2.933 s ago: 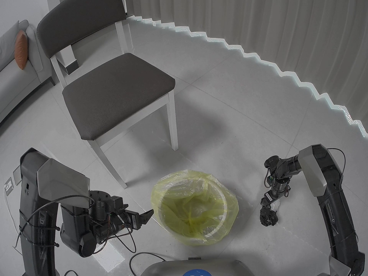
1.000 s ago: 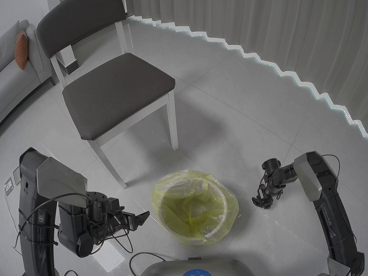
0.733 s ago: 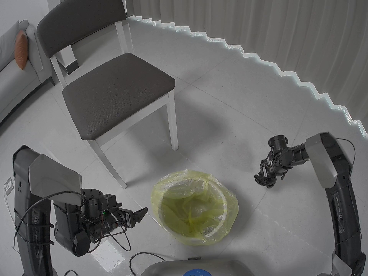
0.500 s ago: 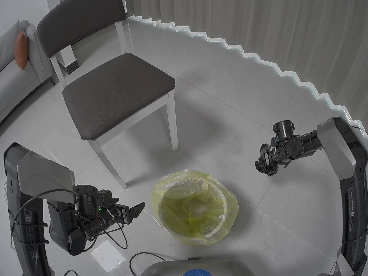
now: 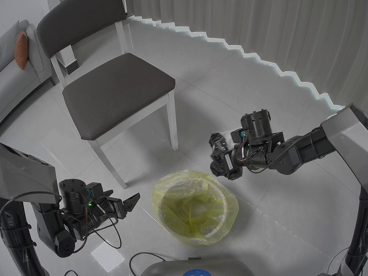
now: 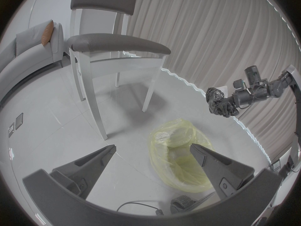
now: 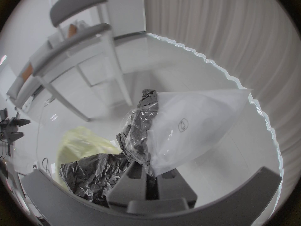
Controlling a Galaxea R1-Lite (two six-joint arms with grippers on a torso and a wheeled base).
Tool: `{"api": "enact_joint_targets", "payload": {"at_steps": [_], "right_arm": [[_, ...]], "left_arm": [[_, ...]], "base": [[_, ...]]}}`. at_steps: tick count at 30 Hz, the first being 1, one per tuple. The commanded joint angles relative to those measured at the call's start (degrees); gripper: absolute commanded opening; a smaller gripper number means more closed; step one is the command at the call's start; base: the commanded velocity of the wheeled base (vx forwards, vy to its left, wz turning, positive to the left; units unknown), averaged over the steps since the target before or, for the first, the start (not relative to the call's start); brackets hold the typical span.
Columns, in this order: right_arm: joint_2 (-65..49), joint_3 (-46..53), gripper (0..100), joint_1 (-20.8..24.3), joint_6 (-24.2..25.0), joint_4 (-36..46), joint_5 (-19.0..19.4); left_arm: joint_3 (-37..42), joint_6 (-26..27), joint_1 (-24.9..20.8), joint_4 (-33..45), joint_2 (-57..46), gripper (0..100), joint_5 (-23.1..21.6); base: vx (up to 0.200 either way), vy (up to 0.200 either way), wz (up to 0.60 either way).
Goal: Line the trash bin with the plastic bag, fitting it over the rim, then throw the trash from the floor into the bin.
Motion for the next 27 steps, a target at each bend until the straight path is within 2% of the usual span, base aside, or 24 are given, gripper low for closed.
{"api": "enact_joint_targets", "payload": {"at_steps": [1, 7, 13, 27], "right_arm": [[-3.15, 4.68, 0, 7.65, -0.17, -0.68, 0.43], [-2.36, 9.96, 0, 12.84, -0.09, -0.68, 0.95], [0.28, 13.56, 0, 16.00, 0.00, -0.68, 2.80], [9.86, 10.13, 0, 17.49, -0.09, 1.78, 6.93]], "left_arm": [[1.45, -1.69, -0.55, -0.87, -4.68, 100, 0.26], [1.18, -1.69, -1.43, -0.87, -6.62, 100, 0.35], [1.36, -1.60, -1.51, -0.87, -8.55, 100, 0.09], [1.54, -1.77, -2.04, -0.87, -8.64, 100, 0.00]], "base": [[0.000, 0.000, 0.00], [0.000, 0.000, 0.00], [0.000, 0.000, 0.00], [0.000, 0.000, 0.00]]}}
